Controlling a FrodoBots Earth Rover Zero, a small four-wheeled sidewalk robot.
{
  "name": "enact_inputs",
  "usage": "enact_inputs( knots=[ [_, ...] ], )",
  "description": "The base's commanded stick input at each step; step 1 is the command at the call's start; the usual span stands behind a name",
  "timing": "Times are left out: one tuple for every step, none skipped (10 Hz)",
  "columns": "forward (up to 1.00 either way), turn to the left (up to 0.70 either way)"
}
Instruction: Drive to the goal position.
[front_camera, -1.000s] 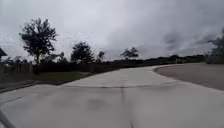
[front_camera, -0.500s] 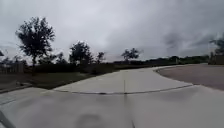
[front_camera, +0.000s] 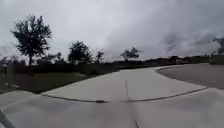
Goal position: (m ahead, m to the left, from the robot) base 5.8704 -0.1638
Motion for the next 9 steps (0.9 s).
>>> enact_inputs(
  knots=[
    [0.85, 0.00],
    [0.85, 0.00],
    [0.85, 0.00],
    [0.85, 0.00],
    [0.85, 0.00],
    [0.85, 0.00],
    [0.85, 0.00],
    [0.85, 0.00],
    [0.85, 0.00]
  ],
)
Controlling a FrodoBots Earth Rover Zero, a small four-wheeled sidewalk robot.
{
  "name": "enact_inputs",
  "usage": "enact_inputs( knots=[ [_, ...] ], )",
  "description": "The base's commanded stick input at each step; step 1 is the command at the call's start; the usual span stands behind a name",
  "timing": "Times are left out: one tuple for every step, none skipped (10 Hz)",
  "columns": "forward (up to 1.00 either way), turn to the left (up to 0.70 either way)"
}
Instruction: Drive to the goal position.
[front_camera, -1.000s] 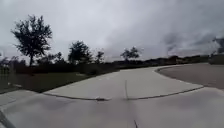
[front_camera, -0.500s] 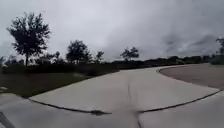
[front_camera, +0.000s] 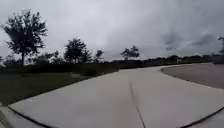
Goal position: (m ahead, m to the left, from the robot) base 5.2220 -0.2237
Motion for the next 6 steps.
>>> enact_inputs(
  knots=[
    [0.85, 0.00],
    [0.85, 0.00],
    [0.85, 0.00],
    [0.85, 0.00],
    [0.85, 0.00],
    [0.85, 0.00]
  ],
)
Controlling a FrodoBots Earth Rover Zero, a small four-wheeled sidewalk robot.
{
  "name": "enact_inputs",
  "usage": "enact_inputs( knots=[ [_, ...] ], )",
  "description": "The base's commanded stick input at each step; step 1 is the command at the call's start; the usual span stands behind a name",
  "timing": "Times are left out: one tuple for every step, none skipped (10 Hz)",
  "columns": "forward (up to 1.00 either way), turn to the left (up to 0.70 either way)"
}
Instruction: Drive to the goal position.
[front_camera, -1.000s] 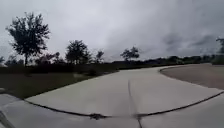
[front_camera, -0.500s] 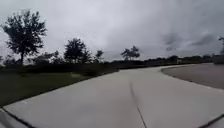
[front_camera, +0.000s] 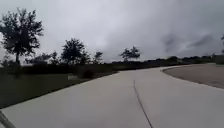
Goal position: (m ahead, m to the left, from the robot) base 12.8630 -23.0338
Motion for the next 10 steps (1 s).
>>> enact_inputs(
  knots=[
    [0.85, 0.00],
    [0.85, 0.00],
    [0.85, 0.00],
    [0.85, 0.00],
    [0.85, 0.00],
    [0.85, 0.00],
    [0.85, 0.00],
    [0.85, 0.00],
    [0.85, 0.00],
    [0.85, 0.00]
  ],
)
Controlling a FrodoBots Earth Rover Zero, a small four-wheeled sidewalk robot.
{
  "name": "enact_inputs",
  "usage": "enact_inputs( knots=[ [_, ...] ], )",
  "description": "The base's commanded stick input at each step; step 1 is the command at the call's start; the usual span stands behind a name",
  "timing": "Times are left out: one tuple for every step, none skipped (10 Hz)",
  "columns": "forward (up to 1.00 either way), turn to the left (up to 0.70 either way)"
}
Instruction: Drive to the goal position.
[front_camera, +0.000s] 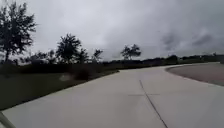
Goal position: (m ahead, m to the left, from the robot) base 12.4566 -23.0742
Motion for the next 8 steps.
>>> enact_inputs(
  knots=[
    [0.85, 0.00],
    [0.85, 0.00],
    [0.85, 0.00],
    [0.85, 0.00],
    [0.85, 0.00],
    [0.85, 0.00],
    [0.85, 0.00],
    [0.85, 0.00]
  ],
)
